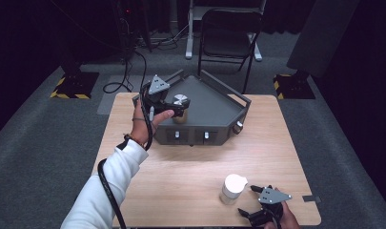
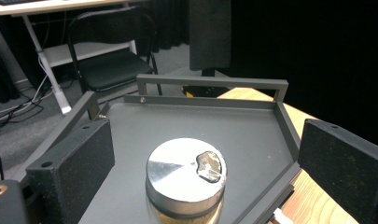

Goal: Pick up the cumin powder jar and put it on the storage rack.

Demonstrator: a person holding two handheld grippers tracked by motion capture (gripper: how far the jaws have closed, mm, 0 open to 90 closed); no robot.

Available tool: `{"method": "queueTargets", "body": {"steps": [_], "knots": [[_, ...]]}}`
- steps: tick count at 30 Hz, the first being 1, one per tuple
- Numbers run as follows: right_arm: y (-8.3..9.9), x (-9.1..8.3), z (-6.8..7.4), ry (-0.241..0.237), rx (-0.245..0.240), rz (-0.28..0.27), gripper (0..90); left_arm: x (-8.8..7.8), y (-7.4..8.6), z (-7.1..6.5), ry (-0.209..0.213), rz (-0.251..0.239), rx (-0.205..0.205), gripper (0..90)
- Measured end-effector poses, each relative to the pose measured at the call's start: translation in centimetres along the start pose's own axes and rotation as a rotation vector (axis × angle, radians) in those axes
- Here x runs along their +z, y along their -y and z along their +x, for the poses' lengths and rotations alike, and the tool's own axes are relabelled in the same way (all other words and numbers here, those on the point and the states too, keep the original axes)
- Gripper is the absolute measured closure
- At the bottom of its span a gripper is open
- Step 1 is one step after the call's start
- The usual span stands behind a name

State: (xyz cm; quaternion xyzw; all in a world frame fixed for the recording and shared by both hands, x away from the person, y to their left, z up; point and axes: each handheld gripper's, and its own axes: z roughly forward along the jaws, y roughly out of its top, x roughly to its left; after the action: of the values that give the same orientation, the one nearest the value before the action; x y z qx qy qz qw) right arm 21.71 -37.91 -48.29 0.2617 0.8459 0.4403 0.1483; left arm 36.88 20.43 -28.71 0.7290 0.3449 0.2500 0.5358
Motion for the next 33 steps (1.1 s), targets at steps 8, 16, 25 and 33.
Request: {"method": "queueTargets", "body": {"steps": [8,16,25,33], "knots": [[0.0,0.0,0.0,0.0,-0.001,-0.001,0.0,-1.8,0.5,-0.3,0.013,-0.004,0.014,2.9],[0.0,0.0,0.0,0.0,0.001,0.0,0.0,-3.5,1.7,-0.6,0.039,-0.009,0.009,2.9],[0.0,0.0,0.0,0.0,0.001,0.0,0.0,-5.0,3.9,-1.4,0.03,-0.024,0.029,1.5],[0.0,0.0,0.0,0.0,-0.001,0.0,0.0,-6.4,6.5,-1.7,0.029,-0.031,-0.002,1.5]]}}
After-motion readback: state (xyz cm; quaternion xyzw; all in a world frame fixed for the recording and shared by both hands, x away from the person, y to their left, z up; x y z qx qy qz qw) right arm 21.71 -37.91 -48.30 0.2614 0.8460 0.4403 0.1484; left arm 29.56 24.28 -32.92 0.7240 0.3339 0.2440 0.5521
